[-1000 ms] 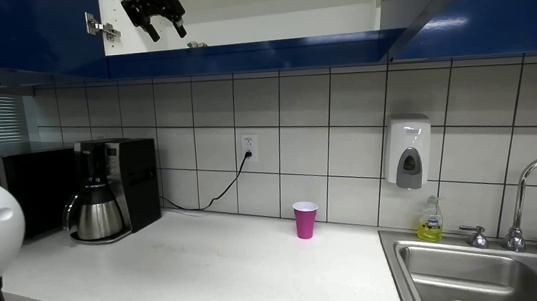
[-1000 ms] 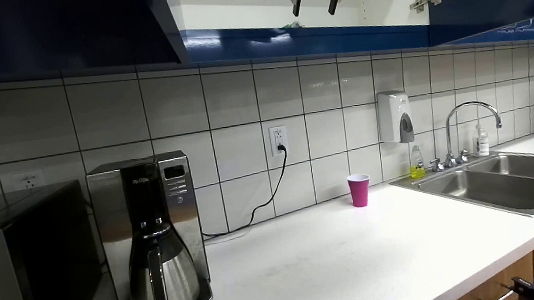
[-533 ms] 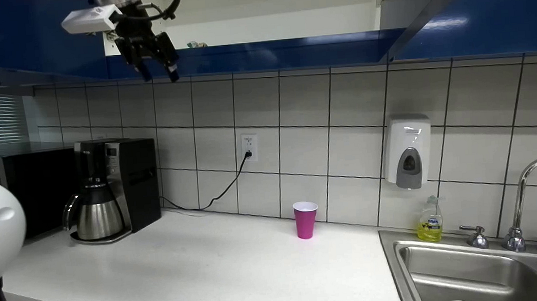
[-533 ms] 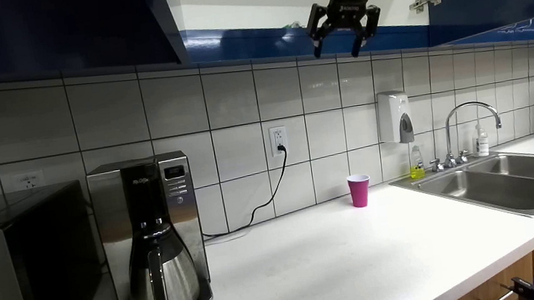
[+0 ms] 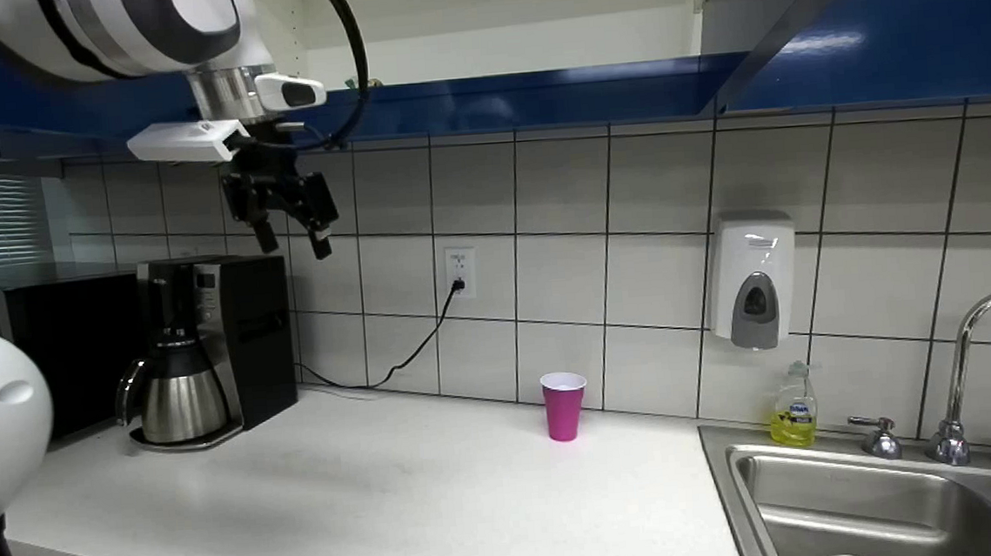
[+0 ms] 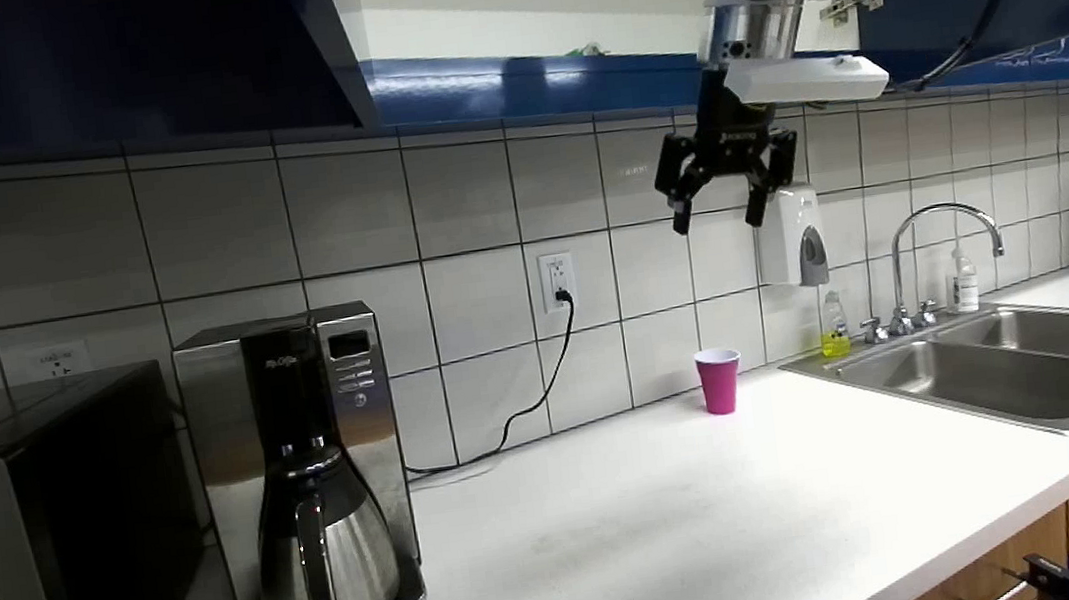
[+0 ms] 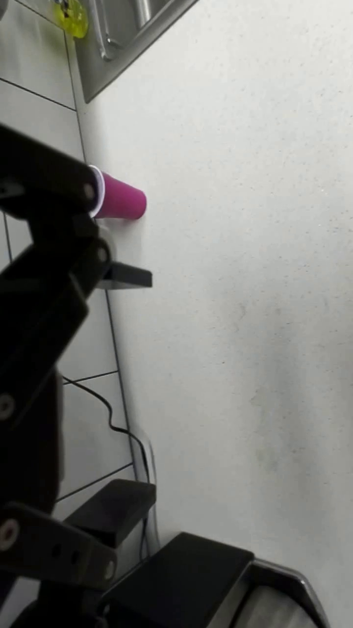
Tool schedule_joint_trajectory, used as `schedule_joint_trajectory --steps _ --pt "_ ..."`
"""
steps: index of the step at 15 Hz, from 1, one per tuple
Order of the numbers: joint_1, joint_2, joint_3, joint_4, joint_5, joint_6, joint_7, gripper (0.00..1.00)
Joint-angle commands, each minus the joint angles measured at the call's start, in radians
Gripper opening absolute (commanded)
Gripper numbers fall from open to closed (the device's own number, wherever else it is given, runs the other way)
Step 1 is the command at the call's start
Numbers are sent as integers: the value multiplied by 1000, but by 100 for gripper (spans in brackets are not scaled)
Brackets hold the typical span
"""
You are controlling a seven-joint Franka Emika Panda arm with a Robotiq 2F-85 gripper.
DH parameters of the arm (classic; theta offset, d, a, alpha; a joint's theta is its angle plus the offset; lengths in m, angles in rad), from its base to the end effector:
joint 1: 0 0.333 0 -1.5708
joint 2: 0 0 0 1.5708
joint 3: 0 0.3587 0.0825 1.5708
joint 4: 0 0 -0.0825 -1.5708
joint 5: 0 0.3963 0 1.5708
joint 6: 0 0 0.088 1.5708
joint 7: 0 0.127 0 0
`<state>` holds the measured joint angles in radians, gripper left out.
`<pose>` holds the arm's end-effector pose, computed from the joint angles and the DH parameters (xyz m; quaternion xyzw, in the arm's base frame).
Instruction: Pick up the granola bar and place it on the bottom shelf
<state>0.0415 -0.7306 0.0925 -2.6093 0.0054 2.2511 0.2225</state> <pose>0.3498 0.0511 0.5263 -0.9812 0.0506 -0.1861 0.0030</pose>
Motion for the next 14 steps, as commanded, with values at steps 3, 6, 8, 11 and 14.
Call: schedule_joint_trajectory --steps 3,6,8,11,14 --pt "3 20 -8 -121 -10 122 -92 100" --pt "17 47 -17 -171 5 194 -119 100" --pt "29 70 -26 -192 23 204 -131 100" --pt "39 120 -41 -170 59 129 -115 100" --pt "30 152 -44 -160 60 72 -114 100"
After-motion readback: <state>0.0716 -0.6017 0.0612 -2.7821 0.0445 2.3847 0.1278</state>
